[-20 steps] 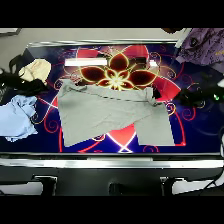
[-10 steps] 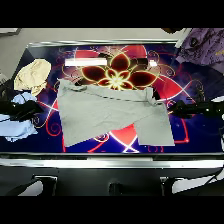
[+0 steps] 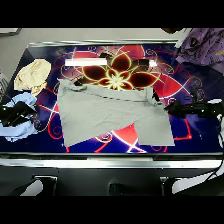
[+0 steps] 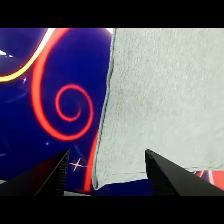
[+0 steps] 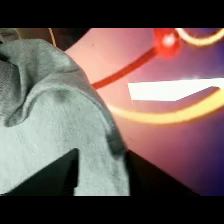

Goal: Fold the clothes and pants, and hang the long-sleeved shirts on hangers.

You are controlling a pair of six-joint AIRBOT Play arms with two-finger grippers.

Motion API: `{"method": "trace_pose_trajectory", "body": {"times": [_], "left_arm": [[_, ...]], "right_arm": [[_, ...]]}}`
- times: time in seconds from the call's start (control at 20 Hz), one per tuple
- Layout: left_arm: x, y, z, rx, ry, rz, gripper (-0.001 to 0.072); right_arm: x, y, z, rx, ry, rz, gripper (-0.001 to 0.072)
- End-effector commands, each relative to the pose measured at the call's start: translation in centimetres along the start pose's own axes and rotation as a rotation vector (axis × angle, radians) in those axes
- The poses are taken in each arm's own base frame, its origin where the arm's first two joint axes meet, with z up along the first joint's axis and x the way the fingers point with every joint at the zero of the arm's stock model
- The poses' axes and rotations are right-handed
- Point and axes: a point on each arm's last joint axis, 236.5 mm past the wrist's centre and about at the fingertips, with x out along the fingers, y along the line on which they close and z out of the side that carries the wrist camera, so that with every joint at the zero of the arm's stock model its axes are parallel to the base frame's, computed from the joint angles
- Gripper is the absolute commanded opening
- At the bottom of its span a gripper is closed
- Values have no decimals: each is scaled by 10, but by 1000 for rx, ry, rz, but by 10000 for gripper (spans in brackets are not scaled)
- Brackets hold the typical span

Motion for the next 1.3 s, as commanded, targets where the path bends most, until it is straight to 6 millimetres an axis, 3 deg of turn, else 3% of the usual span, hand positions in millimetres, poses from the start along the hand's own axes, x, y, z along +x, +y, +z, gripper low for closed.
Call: {"method": "trace_pose_trajectory", "body": {"times": [0.0, 0.1, 0.3, 0.45, 0.55, 0.75, 0.9, 1.25], "left_arm": [[-9, 8, -3, -90, -22, -48, 570], [-6, 24, -21, -136, -17, -63, 600], [28, 52, -92, -204, 86, -66, 600], [62, 54, -142, -235, 213, -109, 599], [80, 49, -162, -245, 250, -154, 599], [103, 34, -178, -233, 261, -208, 598], [112, 21, -177, -184, 250, -224, 598], [138, 16, -176, -184, 272, -209, 596]], "right_arm": [[14, 2, -15, -11, 59, -9, 216], [15, 2, -14, -7, 58, -15, 32], [10, 2, -14, 8, 54, -35, 35], [2, 11, -13, -12, 46, -32, 35], [-3, 17, -15, -22, 50, -26, 35], [-6, 24, -22, 16, 74, -13, 35], [-7, 26, -28, 31, 99, -2, 35], [-7, 29, -32, 58, 116, 5, 35]]}}
